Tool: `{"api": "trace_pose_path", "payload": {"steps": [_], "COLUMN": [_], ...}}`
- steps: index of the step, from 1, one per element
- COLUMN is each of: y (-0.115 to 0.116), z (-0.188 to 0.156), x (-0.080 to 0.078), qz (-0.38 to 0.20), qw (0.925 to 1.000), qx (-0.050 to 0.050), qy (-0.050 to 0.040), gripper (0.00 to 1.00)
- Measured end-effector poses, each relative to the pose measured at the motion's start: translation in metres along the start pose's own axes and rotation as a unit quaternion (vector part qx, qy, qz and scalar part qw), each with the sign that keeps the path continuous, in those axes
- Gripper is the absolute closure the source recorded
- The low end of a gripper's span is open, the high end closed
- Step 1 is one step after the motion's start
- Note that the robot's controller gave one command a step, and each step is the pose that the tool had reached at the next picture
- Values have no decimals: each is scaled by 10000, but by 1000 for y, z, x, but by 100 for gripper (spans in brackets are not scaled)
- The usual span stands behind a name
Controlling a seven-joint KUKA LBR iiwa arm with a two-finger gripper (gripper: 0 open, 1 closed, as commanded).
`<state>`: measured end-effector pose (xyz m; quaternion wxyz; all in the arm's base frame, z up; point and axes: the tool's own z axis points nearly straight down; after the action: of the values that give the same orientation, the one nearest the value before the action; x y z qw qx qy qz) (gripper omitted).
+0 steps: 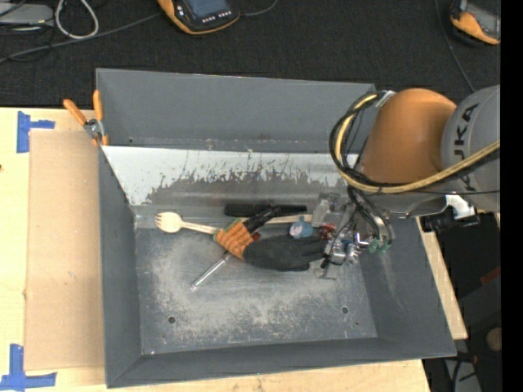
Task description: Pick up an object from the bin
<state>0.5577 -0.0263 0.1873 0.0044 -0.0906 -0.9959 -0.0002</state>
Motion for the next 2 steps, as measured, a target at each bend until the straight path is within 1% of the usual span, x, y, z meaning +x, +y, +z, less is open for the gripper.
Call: {"api": "trace_pose_path", "payload": {"steps": [1,2], "y": [2,6], "z": [-12,-6], "x": [-21,-22], "qz": [313,-282], "qw": [9995,9996], "qx": [-3,-2], "qy": [-23,-53], "gripper": [0,0]}}
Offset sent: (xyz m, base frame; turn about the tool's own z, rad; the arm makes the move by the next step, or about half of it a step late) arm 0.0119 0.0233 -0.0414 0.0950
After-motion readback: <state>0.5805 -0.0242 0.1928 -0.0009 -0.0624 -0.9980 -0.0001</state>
